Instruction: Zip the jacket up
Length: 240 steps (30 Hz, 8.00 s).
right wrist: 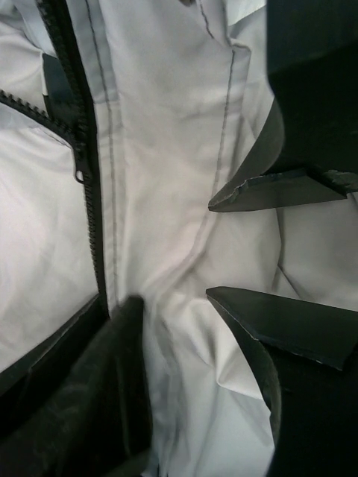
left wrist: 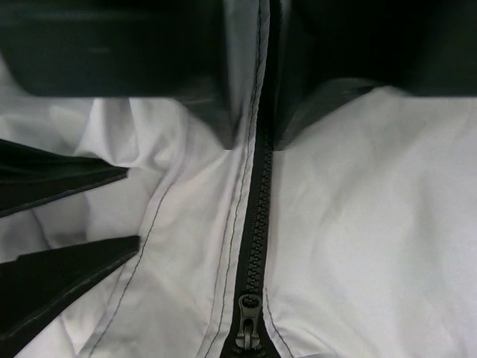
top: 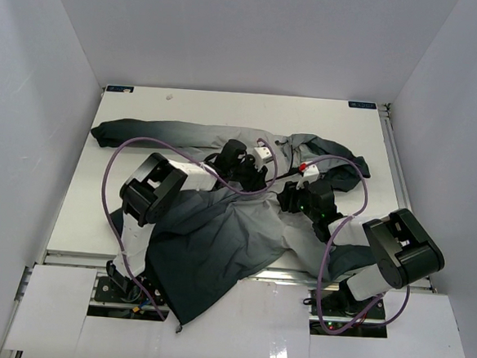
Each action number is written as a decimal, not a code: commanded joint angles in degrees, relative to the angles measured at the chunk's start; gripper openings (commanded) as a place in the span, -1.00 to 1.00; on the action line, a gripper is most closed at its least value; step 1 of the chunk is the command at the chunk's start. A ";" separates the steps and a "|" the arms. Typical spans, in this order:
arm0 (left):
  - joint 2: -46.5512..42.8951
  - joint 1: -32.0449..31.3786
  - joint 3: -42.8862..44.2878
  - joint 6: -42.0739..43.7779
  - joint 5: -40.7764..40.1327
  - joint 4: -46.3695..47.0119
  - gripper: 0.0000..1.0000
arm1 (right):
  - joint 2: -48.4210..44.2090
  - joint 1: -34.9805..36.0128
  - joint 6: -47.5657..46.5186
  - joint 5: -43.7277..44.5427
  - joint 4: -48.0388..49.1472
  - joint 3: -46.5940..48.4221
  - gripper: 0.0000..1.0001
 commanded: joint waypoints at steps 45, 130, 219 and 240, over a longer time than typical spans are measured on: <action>-19.38 -8.42 -33.52 3.20 -29.76 44.42 -1.00 | 1.63 5.28 -9.81 6.72 -34.90 35.09 0.17; -11.64 -11.57 -37.67 1.49 -37.59 51.95 -1.00 | 7.89 9.19 -12.91 18.92 -34.25 34.98 -0.47; -7.74 -15.76 -43.23 4.07 -40.54 71.76 -1.00 | 9.84 17.74 14.61 30.67 -43.49 36.59 -0.33; -6.69 -17.55 -43.39 5.01 -42.78 74.24 -1.00 | 10.70 19.65 21.06 44.47 -52.38 39.96 -0.28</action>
